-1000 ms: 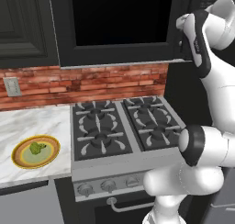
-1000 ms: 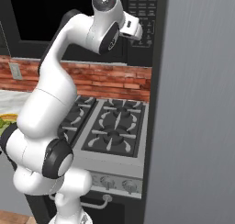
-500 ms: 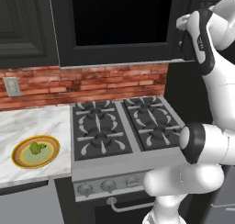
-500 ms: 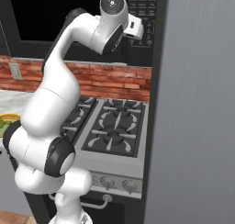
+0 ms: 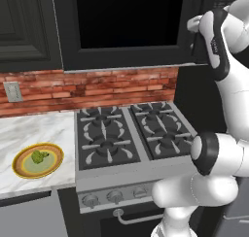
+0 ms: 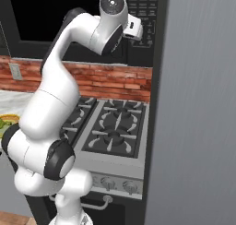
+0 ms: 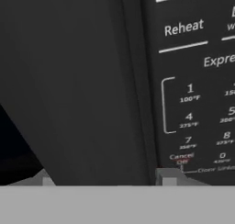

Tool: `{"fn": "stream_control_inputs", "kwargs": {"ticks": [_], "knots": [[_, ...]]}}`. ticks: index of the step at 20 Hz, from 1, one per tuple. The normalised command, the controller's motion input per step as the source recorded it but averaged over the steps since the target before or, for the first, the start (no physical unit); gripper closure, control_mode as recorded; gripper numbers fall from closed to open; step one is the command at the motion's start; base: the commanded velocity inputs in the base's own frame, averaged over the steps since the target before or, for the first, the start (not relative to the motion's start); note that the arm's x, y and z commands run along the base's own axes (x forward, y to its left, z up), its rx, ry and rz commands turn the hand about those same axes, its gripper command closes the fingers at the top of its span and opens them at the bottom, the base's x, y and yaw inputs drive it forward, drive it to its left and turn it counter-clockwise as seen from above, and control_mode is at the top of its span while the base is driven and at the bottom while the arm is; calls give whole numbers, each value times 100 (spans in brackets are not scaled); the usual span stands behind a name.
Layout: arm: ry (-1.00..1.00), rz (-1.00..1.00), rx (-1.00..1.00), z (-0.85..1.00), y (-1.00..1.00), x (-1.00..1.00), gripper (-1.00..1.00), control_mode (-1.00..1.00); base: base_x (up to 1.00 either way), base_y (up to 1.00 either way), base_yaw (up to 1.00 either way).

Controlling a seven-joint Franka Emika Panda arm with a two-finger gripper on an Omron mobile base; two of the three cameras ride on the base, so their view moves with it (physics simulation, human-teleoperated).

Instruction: Pick the broccoli from the counter and place it in the microwave. Then turn on the microwave.

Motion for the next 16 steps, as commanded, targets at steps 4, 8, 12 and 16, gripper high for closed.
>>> {"fn": "stream_control_inputs", "kwargs": {"ticks": [4,8,12,16], "knots": [[1,0,0,0,39,-67,100,-100,0,0,0],[0,0,-1,0,23,-97,100,-100,0,0,0],[0,-4,-6,0,17,-100,100,-100,0,0,0],[0,-14,-8,0,21,-100,100,-100,0,0,0]]}}
